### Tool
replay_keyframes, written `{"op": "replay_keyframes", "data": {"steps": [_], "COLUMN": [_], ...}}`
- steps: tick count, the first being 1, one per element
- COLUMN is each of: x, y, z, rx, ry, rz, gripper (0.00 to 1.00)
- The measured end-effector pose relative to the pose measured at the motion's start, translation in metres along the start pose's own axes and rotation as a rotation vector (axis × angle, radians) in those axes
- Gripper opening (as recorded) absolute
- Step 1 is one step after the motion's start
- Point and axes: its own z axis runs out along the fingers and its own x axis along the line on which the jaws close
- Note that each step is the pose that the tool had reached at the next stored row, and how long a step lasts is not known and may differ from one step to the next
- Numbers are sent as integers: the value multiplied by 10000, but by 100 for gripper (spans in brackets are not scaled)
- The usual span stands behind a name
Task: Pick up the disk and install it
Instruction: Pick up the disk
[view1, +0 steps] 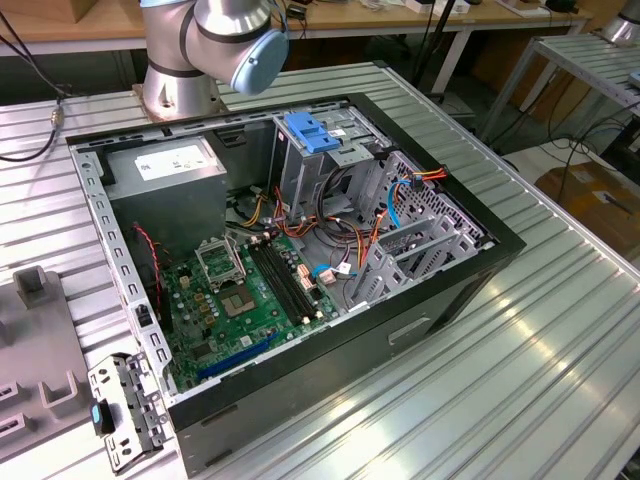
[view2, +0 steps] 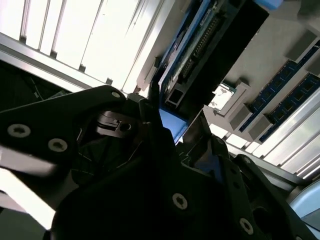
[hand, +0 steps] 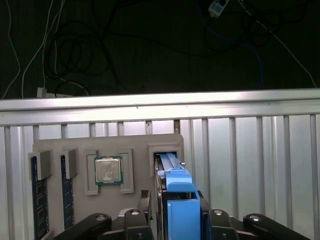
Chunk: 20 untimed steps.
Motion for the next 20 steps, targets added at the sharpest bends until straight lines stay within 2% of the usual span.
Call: {"op": "replay_keyframes", "data": {"steps": [1,2,7,20], "x": [-2,-5,-32,-35], "y": [-1,-1,-6,-10], "z": [1,2,13,28], "rx": [1,0,3,-1], "ry": [0,0,-1,1], "rz": [-5,-9,-41,-71], "gripper": [46,39,39,37]}}
